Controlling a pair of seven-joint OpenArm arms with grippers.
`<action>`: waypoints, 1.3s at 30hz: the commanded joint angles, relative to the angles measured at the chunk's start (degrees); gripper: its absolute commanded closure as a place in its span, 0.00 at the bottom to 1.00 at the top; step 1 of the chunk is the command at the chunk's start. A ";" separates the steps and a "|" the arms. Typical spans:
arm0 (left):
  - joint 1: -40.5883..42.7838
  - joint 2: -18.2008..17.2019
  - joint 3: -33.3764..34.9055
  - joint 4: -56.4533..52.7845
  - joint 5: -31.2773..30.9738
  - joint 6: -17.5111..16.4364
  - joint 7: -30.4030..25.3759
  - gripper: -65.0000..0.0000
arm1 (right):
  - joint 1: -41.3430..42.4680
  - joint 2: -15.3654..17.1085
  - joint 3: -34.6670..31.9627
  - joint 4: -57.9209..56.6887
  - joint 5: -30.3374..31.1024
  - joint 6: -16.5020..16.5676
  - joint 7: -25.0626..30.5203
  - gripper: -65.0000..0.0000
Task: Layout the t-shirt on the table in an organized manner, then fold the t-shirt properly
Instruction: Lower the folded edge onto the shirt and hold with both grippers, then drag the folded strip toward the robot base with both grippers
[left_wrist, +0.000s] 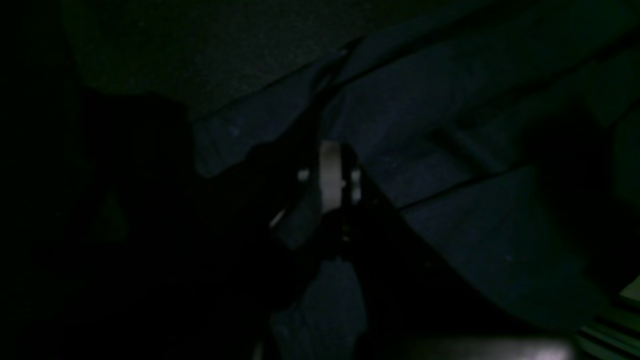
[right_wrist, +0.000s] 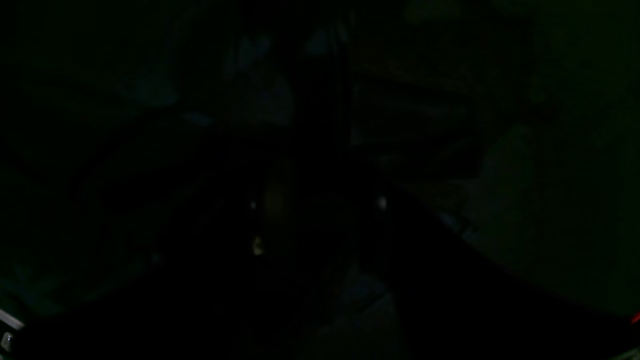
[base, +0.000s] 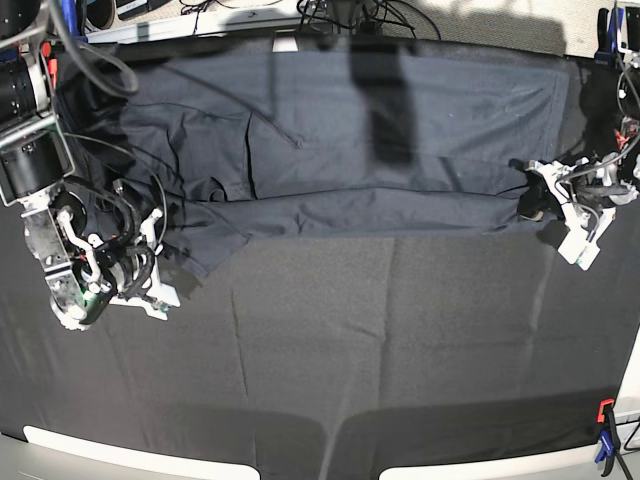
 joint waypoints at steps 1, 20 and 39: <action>-0.92 -1.09 -0.57 0.83 -0.72 0.00 -1.29 1.00 | 1.88 0.81 0.52 0.59 0.11 1.76 1.09 0.77; -0.92 -1.11 -0.57 0.83 -0.66 0.00 -1.29 1.00 | 4.81 2.29 0.70 5.29 1.49 1.76 4.46 1.00; -0.90 -1.11 -0.57 0.92 -0.20 -0.20 -0.57 1.00 | -18.05 8.52 23.56 34.01 7.93 -1.46 4.48 1.00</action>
